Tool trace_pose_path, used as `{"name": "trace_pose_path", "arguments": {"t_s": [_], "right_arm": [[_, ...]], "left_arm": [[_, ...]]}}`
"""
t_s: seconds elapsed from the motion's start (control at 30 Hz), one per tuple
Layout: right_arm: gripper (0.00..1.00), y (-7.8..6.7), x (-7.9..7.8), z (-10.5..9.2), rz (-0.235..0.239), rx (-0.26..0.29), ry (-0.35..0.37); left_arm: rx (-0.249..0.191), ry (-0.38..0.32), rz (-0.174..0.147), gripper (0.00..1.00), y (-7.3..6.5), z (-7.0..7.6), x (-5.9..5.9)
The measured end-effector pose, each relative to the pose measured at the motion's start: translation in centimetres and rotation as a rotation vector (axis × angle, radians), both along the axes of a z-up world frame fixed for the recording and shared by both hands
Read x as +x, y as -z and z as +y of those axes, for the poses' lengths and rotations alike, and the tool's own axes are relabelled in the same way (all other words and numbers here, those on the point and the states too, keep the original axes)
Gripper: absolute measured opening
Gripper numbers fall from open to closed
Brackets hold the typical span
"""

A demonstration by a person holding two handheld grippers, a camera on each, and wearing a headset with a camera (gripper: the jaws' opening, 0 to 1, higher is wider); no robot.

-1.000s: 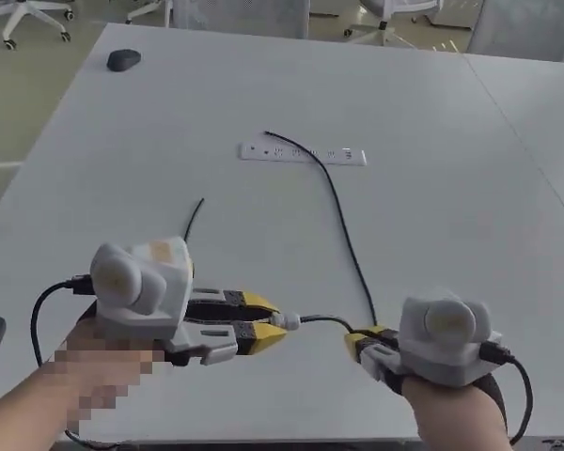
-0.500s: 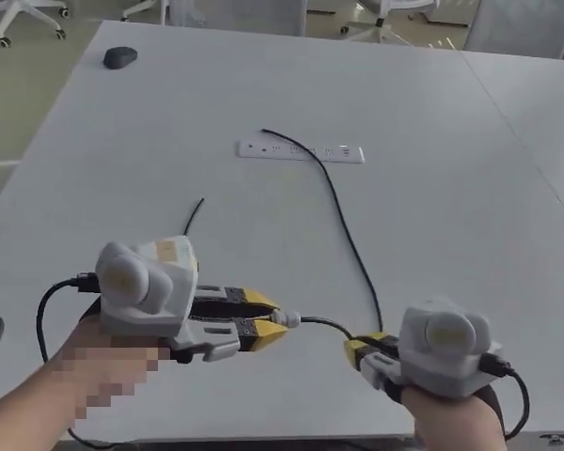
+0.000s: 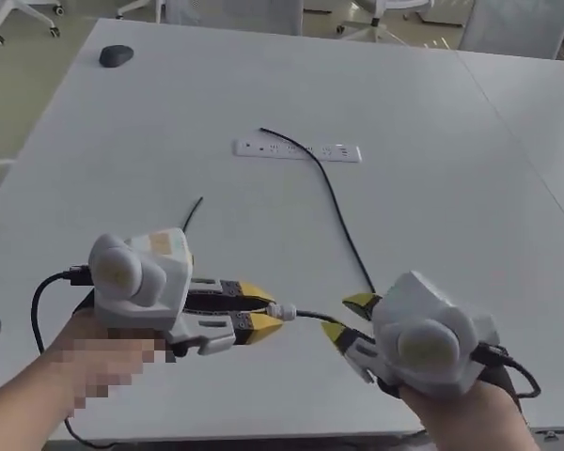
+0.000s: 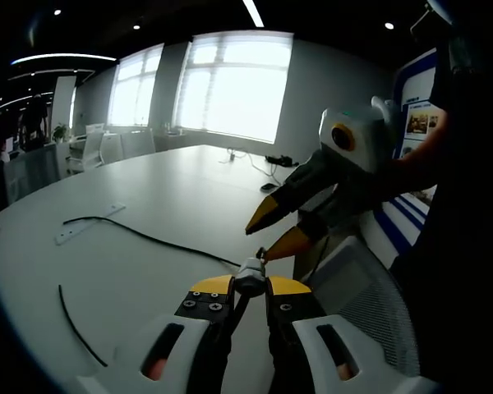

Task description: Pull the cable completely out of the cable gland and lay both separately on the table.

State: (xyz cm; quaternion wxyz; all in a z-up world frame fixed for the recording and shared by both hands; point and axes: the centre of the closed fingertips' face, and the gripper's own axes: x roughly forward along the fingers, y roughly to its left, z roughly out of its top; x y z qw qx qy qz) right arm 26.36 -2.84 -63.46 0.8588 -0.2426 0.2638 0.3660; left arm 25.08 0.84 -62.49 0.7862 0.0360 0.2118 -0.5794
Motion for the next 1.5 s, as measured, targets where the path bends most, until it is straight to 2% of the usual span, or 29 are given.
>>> {"name": "trace_pose_path", "arguments": {"t_s": [0.03,0.1,0.2,0.3,0.47,0.6,0.73,0.87,1.07,1.13,1.23,1.37,1.5], "right_arm": [[0.16,-0.1,0.0,0.6,-0.020,-0.032,-0.041],[0.13,0.1,-0.1,1.2,-0.031,-0.064,-0.064],[0.12,0.2,0.1,1.6,-0.017,-0.039,-0.053],[0.10,0.4,0.1,1.8,-0.015,-0.048,-0.053],[0.07,0.5,0.1,1.8,-0.040,-0.079,-0.064],[0.04,0.8,-0.1,1.9,-0.053,-0.102,-0.080],[0.03,0.9,-0.2,1.7,-0.048,-0.082,-0.071],[0.02,1.2,0.1,0.9,-0.042,-0.089,-0.053],[0.01,1.3,0.5,0.0,-0.021,-0.048,-0.010],[0.01,1.3,0.8,-0.5,-0.006,-0.020,0.031],[0.01,1.9,1.2,-1.6,0.044,0.022,0.105],[0.01,2.4,1.8,-3.2,0.067,0.051,0.164],[0.01,3.2,2.0,-4.8,0.112,0.106,0.246]], "left_arm": [[0.001,-0.001,0.002,0.15,0.0,0.0,0.0],[0.000,0.000,0.003,0.15,0.0,0.0,0.1],[0.000,0.004,-0.002,0.15,0.0,-0.1,0.1],[-0.001,0.002,-0.001,0.15,-0.1,-0.2,0.3],[0.012,0.013,-0.009,0.15,0.0,-0.6,0.3],[0.019,0.016,-0.002,0.15,0.1,-0.6,0.4],[0.023,0.020,-0.003,0.15,0.2,-0.6,0.2],[0.022,0.012,0.004,0.15,0.2,-0.5,0.3],[0.017,0.011,-0.002,0.15,0.0,-0.5,0.4],[0.012,0.004,-0.002,0.15,-0.1,-0.5,0.6],[0.011,0.002,-0.006,0.15,-0.2,-0.4,0.7],[0.011,-0.004,-0.008,0.15,-0.3,-0.3,0.7],[0.005,-0.009,-0.009,0.15,-0.5,-0.4,0.6]]}}
